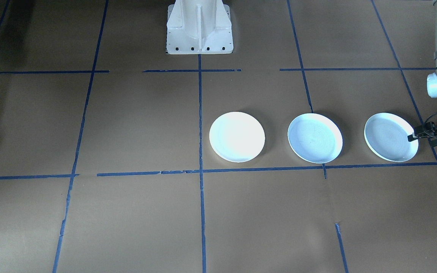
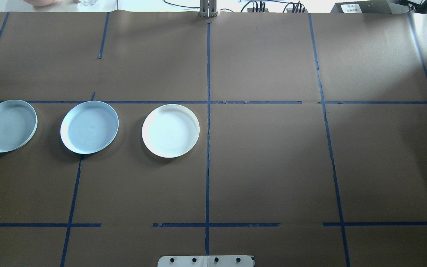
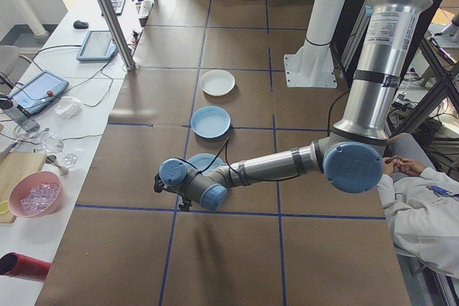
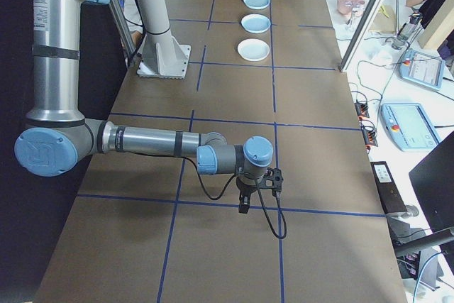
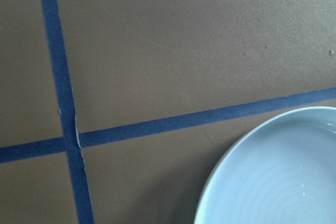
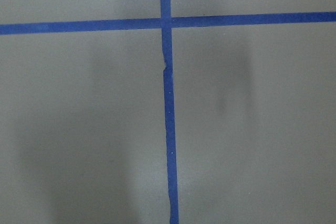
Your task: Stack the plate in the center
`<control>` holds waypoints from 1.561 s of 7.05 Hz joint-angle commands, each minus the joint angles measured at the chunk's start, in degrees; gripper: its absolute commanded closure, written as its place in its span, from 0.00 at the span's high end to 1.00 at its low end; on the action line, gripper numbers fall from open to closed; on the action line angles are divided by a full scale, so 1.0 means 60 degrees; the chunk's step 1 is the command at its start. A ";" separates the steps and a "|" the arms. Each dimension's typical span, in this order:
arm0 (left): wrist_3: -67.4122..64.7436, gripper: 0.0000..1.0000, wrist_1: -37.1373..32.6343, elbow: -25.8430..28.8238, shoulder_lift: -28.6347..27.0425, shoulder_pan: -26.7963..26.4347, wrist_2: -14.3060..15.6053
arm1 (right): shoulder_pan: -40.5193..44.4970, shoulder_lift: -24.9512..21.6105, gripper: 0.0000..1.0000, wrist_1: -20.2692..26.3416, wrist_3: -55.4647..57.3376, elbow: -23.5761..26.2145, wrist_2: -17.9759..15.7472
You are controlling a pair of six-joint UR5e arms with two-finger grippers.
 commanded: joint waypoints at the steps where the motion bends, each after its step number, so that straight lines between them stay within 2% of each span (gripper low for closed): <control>1: 0.0014 0.85 0.0015 -0.0013 0.0007 0.0213 0.0001 | 0.0000 0.0000 1.00 -0.0003 0.0000 0.0000 0.0000; 2: 0.0029 0.58 0.0160 -0.0028 0.0021 0.0213 0.0001 | 0.0000 0.0000 1.00 -0.0003 0.0000 0.0000 0.0000; 3: 0.0043 0.22 0.0234 -0.0072 0.0050 0.0213 -0.0013 | 0.0000 0.0000 1.00 0.0012 0.0000 0.0000 0.0000; 4: 0.0058 0.00 0.0235 -0.0087 0.0065 0.0170 -0.0042 | 0.0000 0.0000 1.00 0.0012 0.0000 0.0000 0.0000; 7: 0.0073 0.00 0.0468 -0.0495 0.0124 0.0023 -0.0057 | 0.0000 0.0000 1.00 0.0012 0.0000 0.0000 0.0000; 8: 0.0102 0.00 0.0948 -0.0845 0.0124 -0.0267 -0.0057 | 0.0000 0.0000 1.00 0.0012 0.0000 0.0000 0.0000; 10: 0.0102 0.00 0.1799 -0.2392 0.0560 -0.0519 -0.0277 | 0.0000 0.0000 1.00 0.0012 0.0000 0.0000 0.0000; 11: 0.0406 0.00 0.1846 -0.2416 0.0563 -0.0621 -0.0843 | 0.0000 0.0000 1.00 0.0012 0.0000 0.0000 0.0000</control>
